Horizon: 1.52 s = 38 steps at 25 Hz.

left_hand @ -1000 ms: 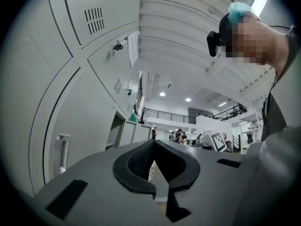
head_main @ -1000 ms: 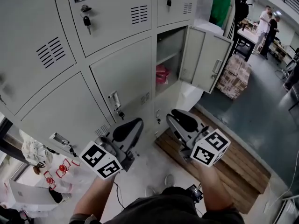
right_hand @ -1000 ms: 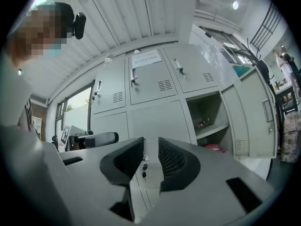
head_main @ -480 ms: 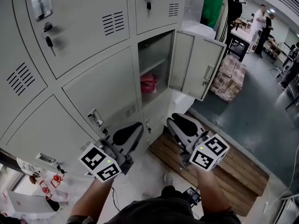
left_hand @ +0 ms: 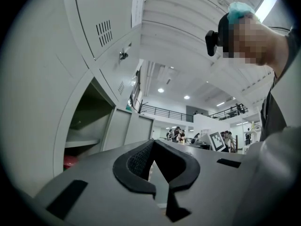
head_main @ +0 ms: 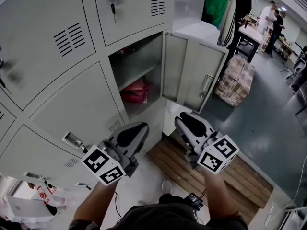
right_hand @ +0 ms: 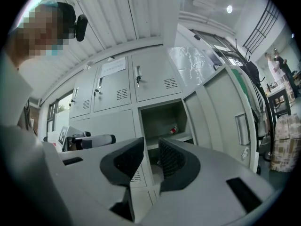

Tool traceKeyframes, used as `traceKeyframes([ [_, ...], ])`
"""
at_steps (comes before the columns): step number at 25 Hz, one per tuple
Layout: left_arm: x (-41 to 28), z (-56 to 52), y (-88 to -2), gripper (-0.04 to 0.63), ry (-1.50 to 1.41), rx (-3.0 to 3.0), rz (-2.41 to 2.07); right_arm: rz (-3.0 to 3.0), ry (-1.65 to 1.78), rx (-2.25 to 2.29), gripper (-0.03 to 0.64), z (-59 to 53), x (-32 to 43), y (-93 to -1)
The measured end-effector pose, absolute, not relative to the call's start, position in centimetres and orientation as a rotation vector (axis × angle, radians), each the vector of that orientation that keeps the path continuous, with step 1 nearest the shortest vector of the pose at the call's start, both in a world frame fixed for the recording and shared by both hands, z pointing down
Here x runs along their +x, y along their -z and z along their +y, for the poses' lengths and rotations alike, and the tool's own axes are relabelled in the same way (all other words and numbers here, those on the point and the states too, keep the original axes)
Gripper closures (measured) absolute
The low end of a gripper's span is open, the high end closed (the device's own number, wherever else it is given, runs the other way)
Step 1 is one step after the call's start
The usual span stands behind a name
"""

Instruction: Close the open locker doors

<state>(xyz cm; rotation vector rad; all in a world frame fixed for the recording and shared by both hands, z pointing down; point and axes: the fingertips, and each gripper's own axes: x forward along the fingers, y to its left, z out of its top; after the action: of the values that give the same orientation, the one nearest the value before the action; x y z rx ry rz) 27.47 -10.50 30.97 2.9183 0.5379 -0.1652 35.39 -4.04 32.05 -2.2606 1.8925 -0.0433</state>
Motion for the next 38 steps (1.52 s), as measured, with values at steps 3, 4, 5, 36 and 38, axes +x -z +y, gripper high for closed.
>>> traceKeyframes([
  [3,30.4,-9.6,-31.1,0.586,0.155,2.919,0.529,1.895,0.044,-2.267,0.554,-3.1,38.6,-32.1],
  [4,31.4,-9.3,-31.1,0.586,0.152,2.919,0.526,1.893,0.045,-2.267,0.554,-2.8,39.6,-32.1],
  [5,32.3,-9.0,-31.2,0.586,0.148,2.918,0.524,1.890,0.045,-2.267,0.554,-2.4,40.5,-32.1],
  [36,48.4,-5.3,-33.2,0.586,0.035,2.913,0.605,1.720,0.079,-2.347,0.554,3.3,58.8,-35.4],
  [38,48.9,-5.4,-33.3,0.586,0.032,2.914,0.606,1.719,0.079,-2.343,0.554,3.2,59.3,-35.5],
])
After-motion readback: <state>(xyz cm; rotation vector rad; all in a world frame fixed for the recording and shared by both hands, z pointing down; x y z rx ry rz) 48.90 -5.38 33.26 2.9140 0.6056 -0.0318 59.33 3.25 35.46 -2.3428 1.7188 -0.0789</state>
